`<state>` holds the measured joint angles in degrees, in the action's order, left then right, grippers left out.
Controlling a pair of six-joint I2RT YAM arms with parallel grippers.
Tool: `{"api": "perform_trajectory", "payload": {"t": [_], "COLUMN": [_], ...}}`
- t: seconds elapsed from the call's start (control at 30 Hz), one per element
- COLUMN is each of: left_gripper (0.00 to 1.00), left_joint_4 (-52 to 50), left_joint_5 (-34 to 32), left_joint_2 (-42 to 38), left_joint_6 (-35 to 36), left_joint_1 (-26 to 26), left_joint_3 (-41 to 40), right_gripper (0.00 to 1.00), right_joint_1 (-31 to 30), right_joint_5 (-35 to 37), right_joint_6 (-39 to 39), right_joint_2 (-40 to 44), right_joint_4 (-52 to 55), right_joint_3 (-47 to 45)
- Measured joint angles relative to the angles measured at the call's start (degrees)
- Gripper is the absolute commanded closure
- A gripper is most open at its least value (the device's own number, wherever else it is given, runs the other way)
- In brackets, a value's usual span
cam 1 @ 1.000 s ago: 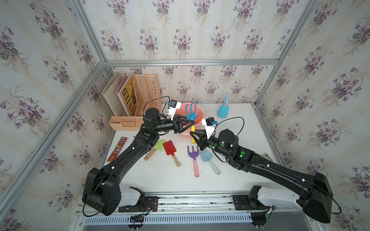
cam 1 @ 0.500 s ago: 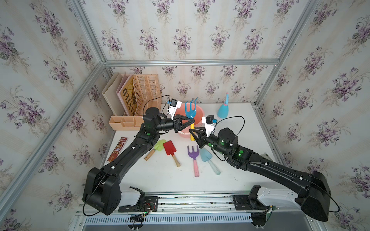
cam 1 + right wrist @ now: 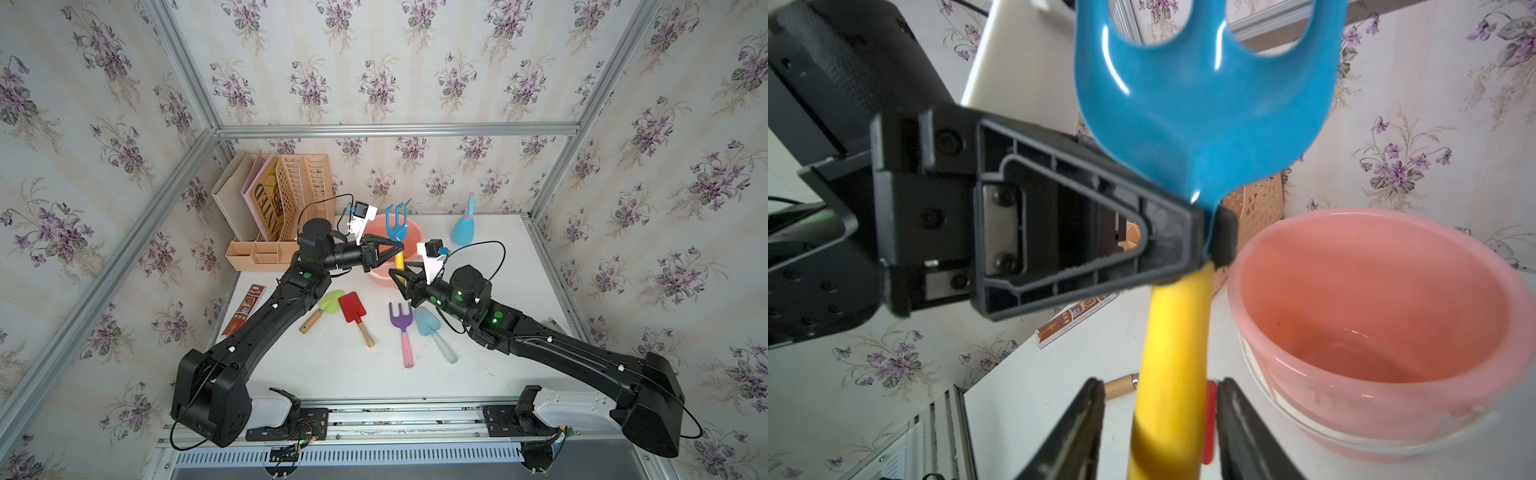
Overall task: Organize the gardening tools
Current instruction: Pick up the gardening tool from the center of the board, then place the gardening tool in the container.
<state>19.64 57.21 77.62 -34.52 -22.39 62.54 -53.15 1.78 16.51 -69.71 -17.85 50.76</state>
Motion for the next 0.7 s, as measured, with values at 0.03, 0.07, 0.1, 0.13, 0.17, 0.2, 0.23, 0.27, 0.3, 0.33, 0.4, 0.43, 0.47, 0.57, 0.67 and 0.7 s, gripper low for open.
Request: {"api": "perform_trajectory", "payload": {"t": [0.03,0.07,0.1,0.13,0.17,0.2,0.23,0.27,0.3,0.33,0.4,0.43,0.47,0.57,0.67,0.7], "left_gripper": [1.0,1.0,1.0,1.0,1.0,1.0,1.0,1.0,1.0,1.0,1.0,1.0,1.0,1.0,1.0,1.0], "left_joint_4": [-0.4,-0.7,-0.9,-1.2,-1.8,-3.0,-4.3,-5.8,-6.9,-7.8,-10.2,-11.3,-12.0,-13.1,-12.2,-11.6], "left_joint_5": [-0.1,-0.4,-0.7,-1.0,-1.5,-2.0,-2.3,-3.0,-3.6,-4.3,-6.6,-7.5,-8.2,-11.1,-13.4,-14.0], "left_joint_2": [0.1,0.3,0.7,1.0,1.5,1.9,2.3,3.1,4.1,5.0,7.6,8.8,10.3,14.6,19.0,20.3], "left_joint_6": [0.4,0.9,1.4,1.9,2.8,3.9,5.2,7.0,8.9,10.3,13.7,15.1,16.7,20.9,23.6,24.1], "left_joint_1": [0.0,0.0,0.0,0.0,0.0,0.1,0.2,0.4,0.6,0.9,1.8,2.1,2.5,3.2,3.6,3.7], "left_joint_3": [0.3,0.7,1.0,1.3,1.8,2.6,3.4,4.6,5.9,6.8,8.9,9.7,10.6,12.9,14.6,15.1], "right_gripper": [0.3,0.27,0.24,0.22,0.2,0.18,0.17,0.17,0.16,0.15,0.15,0.14,0.14,0.14,0.13,0.13], "right_joint_1": [0.0,0.0,0.0,0.0,0.1,0.1,0.1,0.1,0.1,0.1,0.1,0.1,0.1,0.1,0.2,0.2], "right_joint_5": [0.3,0.5,0.8,1.2,1.7,2.3,3.0,4.0,5.0,6.0,8.3,9.4,10.4,13.6,16.0,16.9], "right_joint_6": [-0.1,-0.3,-0.3,-0.4,-0.4,-0.4,-0.4,-0.4,-0.4,-0.4,-0.4,-0.4,-0.4,-0.4,-0.4,-0.4], "right_joint_2": [0.0,0.0,0.0,0.1,0.4,0.9,1.5,2.4,3.5,4.5,7.2,8.4,9.7,13.6,16.5,17.0], "right_joint_4": [0.0,0.0,0.1,0.1,0.2,0.2,0.2,0.3,0.6,1.0,1.9,2.5,2.9,3.7,4.5,4.9], "right_joint_3": [0.0,0.0,0.0,-0.1,-0.4,-0.8,-1.3,-2.1,-2.8,-3.4,-4.8,-5.2,-5.7,-7.0,-8.2,-8.5]}}
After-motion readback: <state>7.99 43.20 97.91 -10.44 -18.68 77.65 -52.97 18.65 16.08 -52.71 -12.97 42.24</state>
